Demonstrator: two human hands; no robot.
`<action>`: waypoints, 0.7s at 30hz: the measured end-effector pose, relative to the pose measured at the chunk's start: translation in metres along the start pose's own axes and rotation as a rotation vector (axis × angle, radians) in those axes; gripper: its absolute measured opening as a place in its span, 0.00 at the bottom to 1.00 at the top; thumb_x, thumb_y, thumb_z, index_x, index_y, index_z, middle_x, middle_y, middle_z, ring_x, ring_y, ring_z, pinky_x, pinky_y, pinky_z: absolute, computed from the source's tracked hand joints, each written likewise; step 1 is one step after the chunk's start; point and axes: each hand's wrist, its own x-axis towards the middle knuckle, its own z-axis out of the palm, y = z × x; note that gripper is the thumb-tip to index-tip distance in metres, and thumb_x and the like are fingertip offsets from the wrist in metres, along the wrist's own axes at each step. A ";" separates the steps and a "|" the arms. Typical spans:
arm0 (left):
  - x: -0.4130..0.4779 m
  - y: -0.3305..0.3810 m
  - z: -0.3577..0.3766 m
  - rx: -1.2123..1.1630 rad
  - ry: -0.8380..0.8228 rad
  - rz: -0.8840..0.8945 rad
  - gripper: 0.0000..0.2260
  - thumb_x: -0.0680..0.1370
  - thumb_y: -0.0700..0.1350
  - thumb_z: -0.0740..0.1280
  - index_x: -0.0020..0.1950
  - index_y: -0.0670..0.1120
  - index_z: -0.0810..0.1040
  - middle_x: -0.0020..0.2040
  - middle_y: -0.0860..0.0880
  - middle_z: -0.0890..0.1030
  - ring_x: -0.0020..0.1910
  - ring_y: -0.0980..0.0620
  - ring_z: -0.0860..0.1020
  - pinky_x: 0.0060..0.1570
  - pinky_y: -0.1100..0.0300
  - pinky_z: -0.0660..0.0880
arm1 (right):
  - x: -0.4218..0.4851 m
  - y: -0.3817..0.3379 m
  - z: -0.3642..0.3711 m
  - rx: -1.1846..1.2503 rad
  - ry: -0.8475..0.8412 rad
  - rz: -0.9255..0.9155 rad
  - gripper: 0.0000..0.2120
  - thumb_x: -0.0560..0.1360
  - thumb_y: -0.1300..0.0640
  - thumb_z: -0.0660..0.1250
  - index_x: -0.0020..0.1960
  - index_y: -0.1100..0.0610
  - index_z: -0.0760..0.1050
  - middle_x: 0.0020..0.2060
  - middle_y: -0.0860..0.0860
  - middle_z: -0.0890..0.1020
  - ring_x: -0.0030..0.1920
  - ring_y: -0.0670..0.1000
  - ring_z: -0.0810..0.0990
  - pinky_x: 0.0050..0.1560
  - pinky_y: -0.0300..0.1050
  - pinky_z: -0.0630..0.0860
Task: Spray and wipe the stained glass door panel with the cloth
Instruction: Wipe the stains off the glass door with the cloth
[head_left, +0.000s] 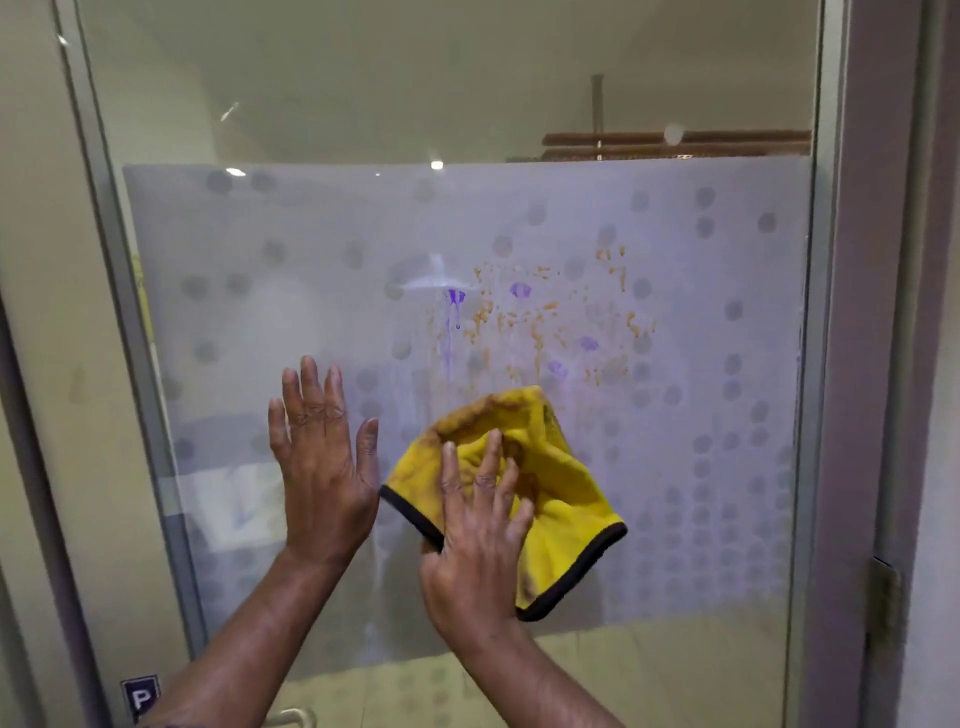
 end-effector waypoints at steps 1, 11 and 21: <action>0.000 0.000 0.002 0.013 0.013 -0.001 0.27 0.86 0.52 0.50 0.82 0.39 0.55 0.83 0.37 0.55 0.83 0.40 0.52 0.79 0.37 0.52 | -0.004 0.011 0.002 -0.042 -0.001 -0.065 0.54 0.58 0.57 0.68 0.82 0.47 0.56 0.83 0.59 0.52 0.76 0.65 0.67 0.65 0.70 0.70; -0.001 -0.004 0.012 0.104 0.097 0.016 0.26 0.86 0.51 0.52 0.81 0.38 0.57 0.82 0.37 0.56 0.83 0.40 0.53 0.79 0.39 0.54 | 0.066 0.101 -0.033 -0.067 0.328 0.170 0.46 0.66 0.67 0.61 0.82 0.47 0.57 0.82 0.63 0.52 0.81 0.67 0.51 0.76 0.69 0.55; 0.000 -0.002 0.013 0.081 0.127 0.017 0.25 0.86 0.48 0.52 0.81 0.39 0.59 0.82 0.37 0.57 0.82 0.39 0.55 0.79 0.38 0.54 | 0.088 -0.009 -0.037 0.065 0.218 -0.017 0.53 0.59 0.53 0.63 0.83 0.46 0.50 0.83 0.61 0.46 0.82 0.66 0.44 0.77 0.71 0.48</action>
